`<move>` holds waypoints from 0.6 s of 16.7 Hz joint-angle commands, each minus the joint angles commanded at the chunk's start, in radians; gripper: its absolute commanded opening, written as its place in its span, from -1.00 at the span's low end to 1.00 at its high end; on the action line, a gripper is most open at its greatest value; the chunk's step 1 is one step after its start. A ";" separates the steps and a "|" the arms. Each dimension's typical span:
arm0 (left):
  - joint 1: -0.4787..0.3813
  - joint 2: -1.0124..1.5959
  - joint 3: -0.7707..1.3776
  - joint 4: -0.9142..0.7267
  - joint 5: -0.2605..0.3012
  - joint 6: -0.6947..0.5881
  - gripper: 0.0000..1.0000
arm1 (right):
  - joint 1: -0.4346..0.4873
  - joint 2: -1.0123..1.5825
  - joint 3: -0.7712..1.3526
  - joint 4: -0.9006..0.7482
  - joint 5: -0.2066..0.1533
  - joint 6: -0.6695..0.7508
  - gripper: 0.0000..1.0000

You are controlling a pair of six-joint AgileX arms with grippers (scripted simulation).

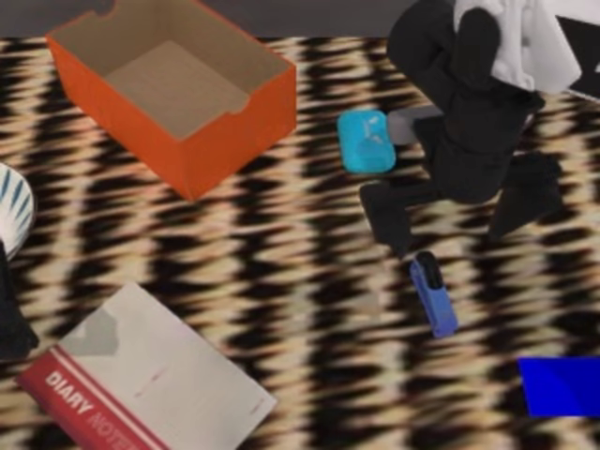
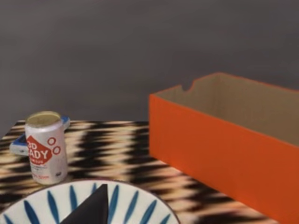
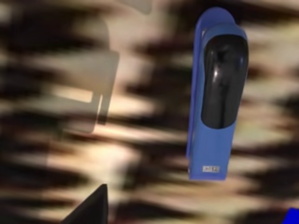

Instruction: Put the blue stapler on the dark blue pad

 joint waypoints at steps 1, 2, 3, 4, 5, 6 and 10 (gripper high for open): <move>0.000 0.000 0.000 0.000 0.000 0.000 1.00 | 0.001 0.004 -0.011 0.013 0.000 -0.001 1.00; 0.000 0.000 0.000 0.000 0.000 0.000 1.00 | 0.002 0.012 -0.029 0.036 0.000 -0.001 1.00; 0.000 0.000 0.000 0.000 0.000 0.000 1.00 | 0.003 0.022 -0.052 0.070 0.001 -0.001 1.00; 0.000 0.000 0.000 0.000 0.000 0.000 1.00 | 0.003 0.036 -0.079 0.113 0.001 0.000 1.00; 0.000 0.000 0.000 0.000 0.000 0.000 1.00 | 0.004 0.051 -0.109 0.162 0.001 0.001 1.00; 0.000 0.000 0.000 0.000 0.000 0.000 1.00 | 0.005 0.067 -0.140 0.212 0.001 0.002 1.00; 0.000 0.000 0.000 0.000 0.000 0.000 1.00 | 0.008 0.115 -0.229 0.344 0.001 0.006 1.00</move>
